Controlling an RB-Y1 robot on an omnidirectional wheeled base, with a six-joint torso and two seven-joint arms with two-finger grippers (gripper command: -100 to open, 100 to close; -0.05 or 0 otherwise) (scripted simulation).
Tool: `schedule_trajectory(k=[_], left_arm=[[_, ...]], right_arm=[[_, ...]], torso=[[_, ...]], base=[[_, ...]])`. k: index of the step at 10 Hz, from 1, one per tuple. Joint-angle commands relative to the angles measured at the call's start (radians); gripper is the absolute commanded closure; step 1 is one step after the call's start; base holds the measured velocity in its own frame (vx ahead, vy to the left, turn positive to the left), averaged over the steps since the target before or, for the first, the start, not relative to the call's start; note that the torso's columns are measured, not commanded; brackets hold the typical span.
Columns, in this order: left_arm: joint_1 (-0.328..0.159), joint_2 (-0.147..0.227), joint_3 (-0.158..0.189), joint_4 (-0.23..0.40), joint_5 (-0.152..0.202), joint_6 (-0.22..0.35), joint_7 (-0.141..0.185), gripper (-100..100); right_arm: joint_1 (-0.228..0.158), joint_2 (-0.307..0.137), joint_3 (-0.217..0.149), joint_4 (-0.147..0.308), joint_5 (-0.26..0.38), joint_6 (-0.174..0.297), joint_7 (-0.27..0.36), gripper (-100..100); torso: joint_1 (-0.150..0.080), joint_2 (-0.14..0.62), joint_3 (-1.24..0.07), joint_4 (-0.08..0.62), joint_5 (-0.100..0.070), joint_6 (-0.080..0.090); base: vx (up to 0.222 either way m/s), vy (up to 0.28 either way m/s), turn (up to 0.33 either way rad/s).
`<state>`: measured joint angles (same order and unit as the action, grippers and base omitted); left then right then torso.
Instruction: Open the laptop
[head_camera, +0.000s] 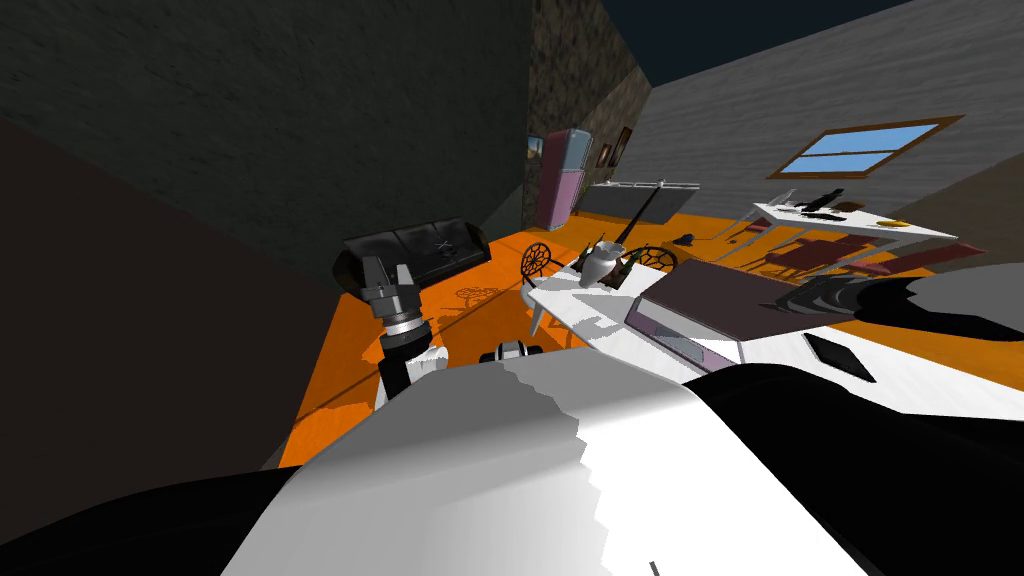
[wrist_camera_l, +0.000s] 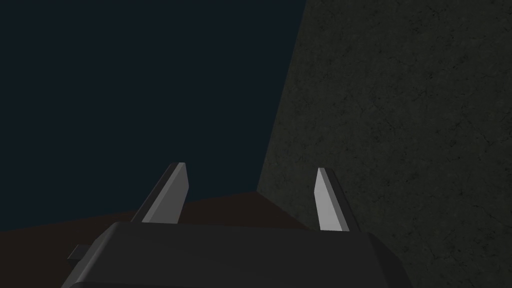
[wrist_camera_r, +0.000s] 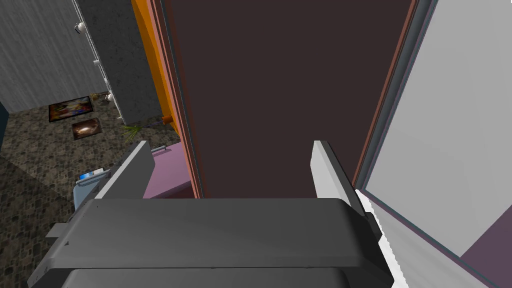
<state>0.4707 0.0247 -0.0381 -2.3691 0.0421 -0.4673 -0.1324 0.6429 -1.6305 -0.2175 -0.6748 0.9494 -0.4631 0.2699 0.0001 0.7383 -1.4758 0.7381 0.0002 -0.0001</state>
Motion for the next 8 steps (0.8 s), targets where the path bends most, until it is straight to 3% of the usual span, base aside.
schedule_trajectory(k=[1, 8], left_arm=[[0.000, 0.000, 0.000, 0.000, 0.000, 0.000, 0.000, 0], [0.000, 0.000, 0.000, 0.000, 0.000, 0.000, 0.000, 0]], right_arm=[[0.009, -0.011, 0.014, -0.011, 0.004, 0.015, -0.029, -100], [0.072, -0.067, 0.093, -0.099, 0.021, 0.109, -0.207, -100]], torso=[[0.000, 0.000, 0.000, 0.000, 0.000, 0.001], [0.000, -0.001, -0.001, 0.000, 0.000, 0.000]], base=[[-0.018, -0.016, 0.033], [-0.044, -0.034, 0.046]])
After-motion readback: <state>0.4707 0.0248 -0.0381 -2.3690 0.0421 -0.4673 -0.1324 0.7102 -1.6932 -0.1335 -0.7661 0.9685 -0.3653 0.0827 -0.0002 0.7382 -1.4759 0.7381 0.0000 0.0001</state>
